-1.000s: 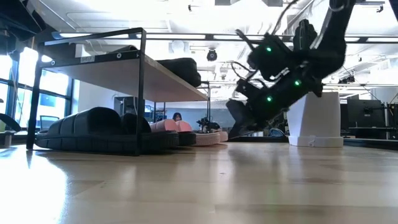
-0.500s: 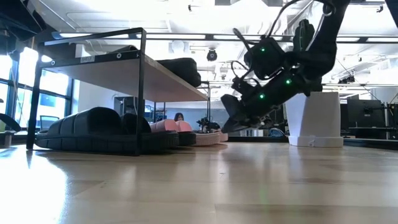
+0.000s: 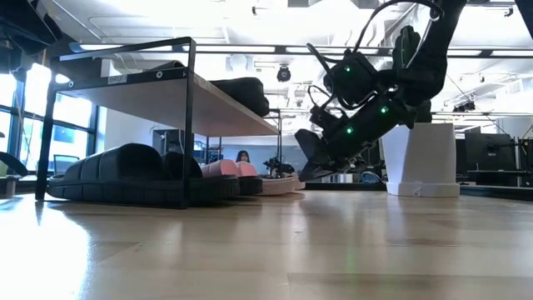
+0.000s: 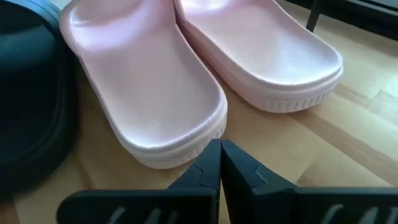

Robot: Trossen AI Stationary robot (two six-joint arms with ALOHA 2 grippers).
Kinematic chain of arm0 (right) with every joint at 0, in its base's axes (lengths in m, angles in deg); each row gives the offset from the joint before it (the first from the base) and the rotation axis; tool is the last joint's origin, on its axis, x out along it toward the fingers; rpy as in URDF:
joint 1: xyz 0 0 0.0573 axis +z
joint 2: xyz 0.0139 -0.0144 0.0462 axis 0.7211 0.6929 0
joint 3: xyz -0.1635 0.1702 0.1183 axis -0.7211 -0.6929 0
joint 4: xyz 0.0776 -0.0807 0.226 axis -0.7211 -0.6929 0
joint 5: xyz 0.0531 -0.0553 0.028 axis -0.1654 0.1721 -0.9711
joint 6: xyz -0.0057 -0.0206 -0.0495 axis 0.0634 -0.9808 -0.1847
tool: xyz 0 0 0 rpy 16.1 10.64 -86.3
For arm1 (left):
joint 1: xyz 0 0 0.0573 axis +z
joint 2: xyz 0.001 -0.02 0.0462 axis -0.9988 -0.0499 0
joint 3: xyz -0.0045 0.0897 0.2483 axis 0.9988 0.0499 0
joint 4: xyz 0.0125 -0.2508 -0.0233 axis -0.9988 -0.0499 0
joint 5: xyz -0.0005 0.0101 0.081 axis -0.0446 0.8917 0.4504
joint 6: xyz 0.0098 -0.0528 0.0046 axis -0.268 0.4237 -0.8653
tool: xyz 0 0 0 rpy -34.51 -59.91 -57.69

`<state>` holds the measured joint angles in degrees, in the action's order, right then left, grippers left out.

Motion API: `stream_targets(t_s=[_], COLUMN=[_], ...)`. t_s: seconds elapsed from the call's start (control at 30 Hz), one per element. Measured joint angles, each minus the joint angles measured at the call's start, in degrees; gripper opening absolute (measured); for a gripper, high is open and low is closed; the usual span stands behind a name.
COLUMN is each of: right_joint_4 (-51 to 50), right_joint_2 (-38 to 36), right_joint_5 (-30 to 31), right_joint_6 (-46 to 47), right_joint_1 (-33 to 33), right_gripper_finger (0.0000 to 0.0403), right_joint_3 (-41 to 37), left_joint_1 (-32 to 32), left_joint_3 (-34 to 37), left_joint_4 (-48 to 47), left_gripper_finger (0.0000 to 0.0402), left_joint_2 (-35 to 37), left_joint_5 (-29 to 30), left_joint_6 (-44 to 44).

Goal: Pick and place slides into the shelf
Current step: Adjust the slides under the shelf and on the shelf

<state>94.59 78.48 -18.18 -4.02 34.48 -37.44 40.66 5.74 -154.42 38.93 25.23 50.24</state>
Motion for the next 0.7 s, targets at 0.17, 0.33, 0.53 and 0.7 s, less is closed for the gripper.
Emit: stream_targets(t_s=[0.17, 0.33, 0.53, 0.7], right_joint_4=[0.5, 4.5, 6.6, 6.4], right_joint_2=[0.1, 3.6, 5.8, 6.0], right_joint_5=[-1.8, -2.8, -3.1, -3.8], right_joint_6=[0.0, -0.1, -0.4, -1.5], right_joint_1=[-0.7, -0.7, -0.7, -0.8], right_gripper_finger=[0.0000, 0.0000, 0.0000, 0.0000], right_joint_3=[0.0, 0.0, 1.2, 3.5], left_joint_1=[0.0, 0.0, 0.0, 0.0], left_joint_3=[0.0, 0.0, 0.0, 0.0], left_joint_4=[0.0, 0.0, 0.0, 0.0], left_gripper_finger=[0.0008, 0.0008, 0.0008, 0.0008], left_joint_2=[0.0, 0.0, 0.0, 0.0], left_joint_5=[0.0, 0.0, 0.0, 0.2], left_joint_6=[0.0, -0.2, -0.2, -1.0])
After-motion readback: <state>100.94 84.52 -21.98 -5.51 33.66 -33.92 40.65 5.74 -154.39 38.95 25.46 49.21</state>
